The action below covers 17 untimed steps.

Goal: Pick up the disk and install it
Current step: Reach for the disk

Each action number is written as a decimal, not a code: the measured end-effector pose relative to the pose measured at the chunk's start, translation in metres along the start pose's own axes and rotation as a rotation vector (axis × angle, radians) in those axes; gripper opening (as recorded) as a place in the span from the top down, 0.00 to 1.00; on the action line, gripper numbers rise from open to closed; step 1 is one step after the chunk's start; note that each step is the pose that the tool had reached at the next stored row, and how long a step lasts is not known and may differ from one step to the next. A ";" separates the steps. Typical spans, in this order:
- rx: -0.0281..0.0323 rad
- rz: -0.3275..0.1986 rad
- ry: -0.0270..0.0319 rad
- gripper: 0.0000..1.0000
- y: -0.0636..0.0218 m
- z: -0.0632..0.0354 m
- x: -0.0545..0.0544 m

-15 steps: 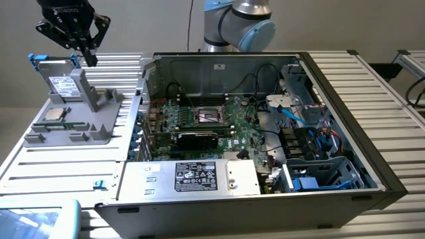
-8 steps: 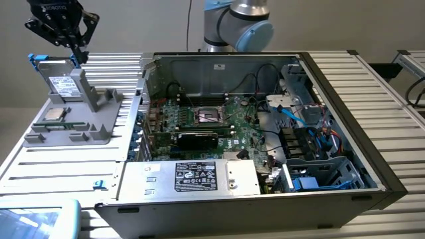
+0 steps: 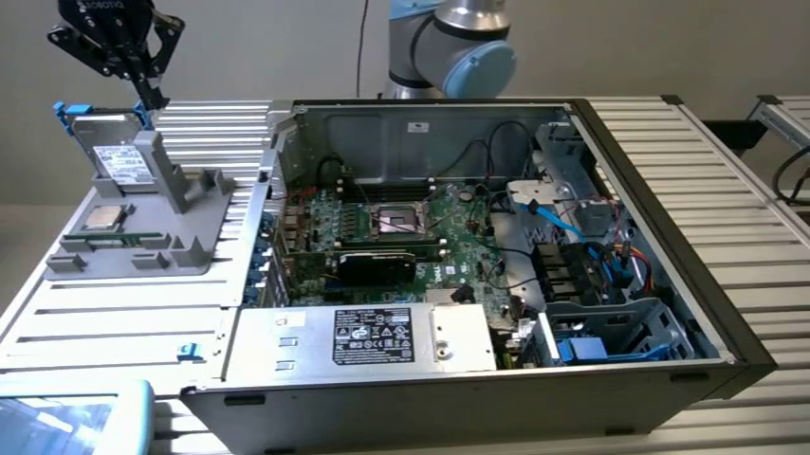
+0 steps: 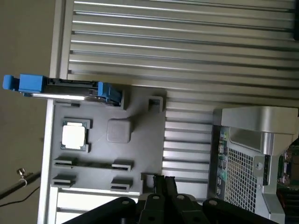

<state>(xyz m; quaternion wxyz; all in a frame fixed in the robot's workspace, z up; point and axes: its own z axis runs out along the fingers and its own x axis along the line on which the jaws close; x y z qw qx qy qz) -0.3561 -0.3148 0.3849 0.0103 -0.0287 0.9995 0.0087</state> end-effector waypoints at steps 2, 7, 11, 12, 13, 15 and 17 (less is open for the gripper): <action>0.0002 0.000 0.0000 0.89 0.0050 -0.0001 0.005; 0.0001 0.000 0.0000 0.89 0.0154 -0.0002 0.022; 0.0001 0.000 0.0003 0.89 0.0230 -0.0004 0.036; 0.0001 0.000 0.0007 0.89 0.0247 -0.0006 0.039; 0.0001 0.000 0.0011 0.89 0.0262 -0.0007 0.043; 0.0001 0.000 0.0016 0.89 0.0294 -0.0009 0.050; 0.0001 0.000 0.0017 0.89 0.0328 -0.0010 0.058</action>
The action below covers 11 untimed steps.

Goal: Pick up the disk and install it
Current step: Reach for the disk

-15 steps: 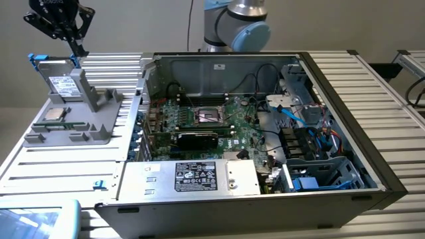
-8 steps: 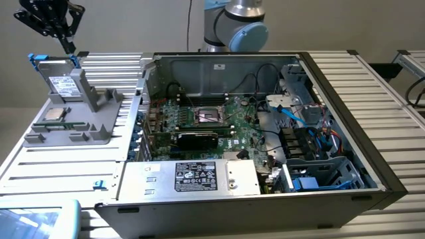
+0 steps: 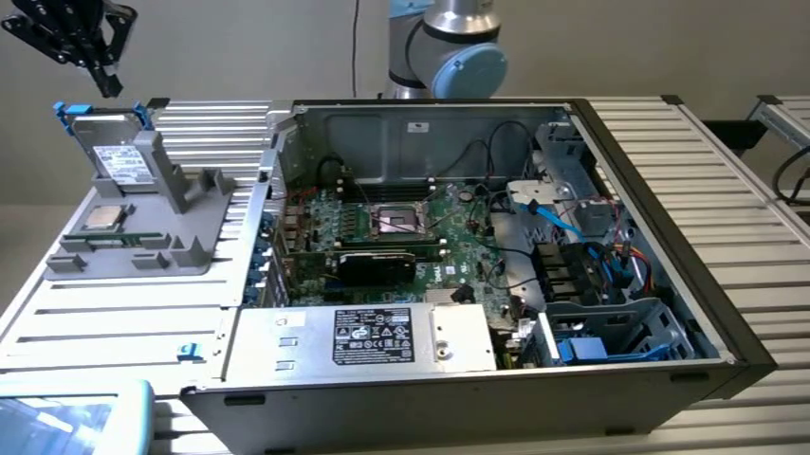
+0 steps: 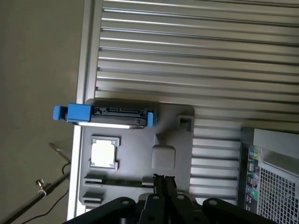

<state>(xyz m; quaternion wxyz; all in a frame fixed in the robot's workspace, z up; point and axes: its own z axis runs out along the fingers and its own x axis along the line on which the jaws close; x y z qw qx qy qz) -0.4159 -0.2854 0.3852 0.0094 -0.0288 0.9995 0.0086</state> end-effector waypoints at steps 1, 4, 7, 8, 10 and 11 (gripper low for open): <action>0.0000 0.000 0.0001 0.89 0.0019 0.0000 0.004; 0.0001 0.000 0.0013 0.89 0.0087 -0.0002 0.012; 0.0002 0.000 0.0054 0.89 0.0179 -0.0005 0.017; 0.0002 0.000 0.0055 0.89 0.0209 -0.0004 0.019; 0.0001 0.000 0.0062 0.89 0.0260 -0.0005 0.023; 0.0001 0.000 0.0064 0.89 0.0282 -0.0005 0.026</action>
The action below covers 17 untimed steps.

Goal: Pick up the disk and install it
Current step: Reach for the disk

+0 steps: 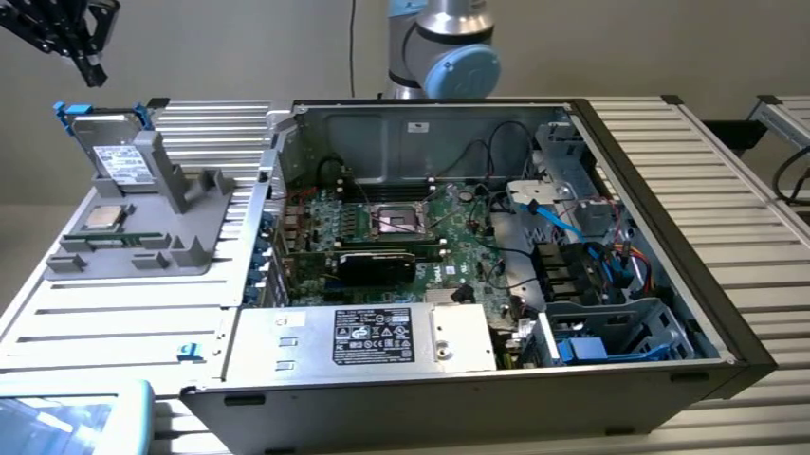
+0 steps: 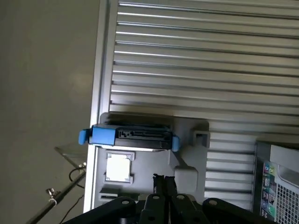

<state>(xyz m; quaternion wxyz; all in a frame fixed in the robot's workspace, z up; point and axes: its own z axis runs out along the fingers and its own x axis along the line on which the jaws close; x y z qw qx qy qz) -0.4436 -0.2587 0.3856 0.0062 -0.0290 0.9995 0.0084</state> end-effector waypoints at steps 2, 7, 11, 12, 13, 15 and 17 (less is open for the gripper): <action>0.0000 0.000 0.0004 0.89 0.0050 0.0000 0.005; -0.0004 0.000 0.0063 0.89 0.0146 0.0001 0.017; -0.0007 0.000 0.0119 0.89 0.0222 0.0001 0.026; -0.0008 0.000 0.0131 0.89 0.0240 0.0000 0.028; -0.0009 0.000 0.0152 0.89 0.0249 0.0000 0.030; -0.0011 0.000 0.0193 0.89 0.0252 0.0000 0.031; -0.0012 0.000 0.0209 0.89 0.0265 0.0000 0.034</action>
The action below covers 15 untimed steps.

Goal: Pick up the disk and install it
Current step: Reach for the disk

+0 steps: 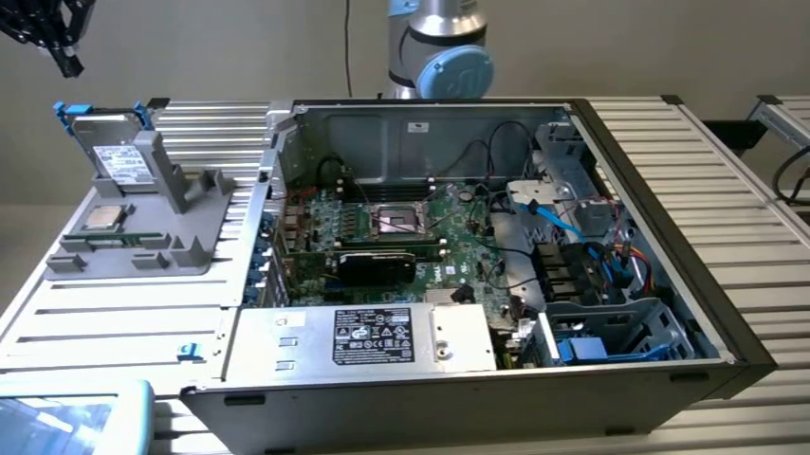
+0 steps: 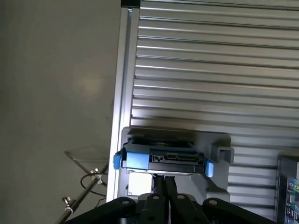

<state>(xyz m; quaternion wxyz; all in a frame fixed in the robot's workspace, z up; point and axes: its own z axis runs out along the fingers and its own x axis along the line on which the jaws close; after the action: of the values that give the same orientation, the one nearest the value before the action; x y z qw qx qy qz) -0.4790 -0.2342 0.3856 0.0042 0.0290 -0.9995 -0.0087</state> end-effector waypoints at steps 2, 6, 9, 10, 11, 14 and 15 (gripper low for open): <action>-0.0001 0.000 0.0008 0.89 0.0010 0.0000 0.003; 0.0001 0.000 0.0009 0.89 0.0043 0.0008 0.006; 0.0001 0.000 0.0009 0.89 0.0069 0.0014 0.011; 0.0001 0.000 0.0009 0.89 0.0074 0.0017 0.012; 0.0001 0.000 0.0009 0.89 0.0078 0.0021 0.013; 0.0001 0.000 0.0008 0.89 0.0092 0.0041 0.015; 0.0001 0.000 0.0010 0.89 0.0095 0.0044 0.015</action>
<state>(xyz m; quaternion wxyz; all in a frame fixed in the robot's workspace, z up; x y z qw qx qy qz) -0.4948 -0.2255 0.3815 0.0047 0.0290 -0.9995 -0.0087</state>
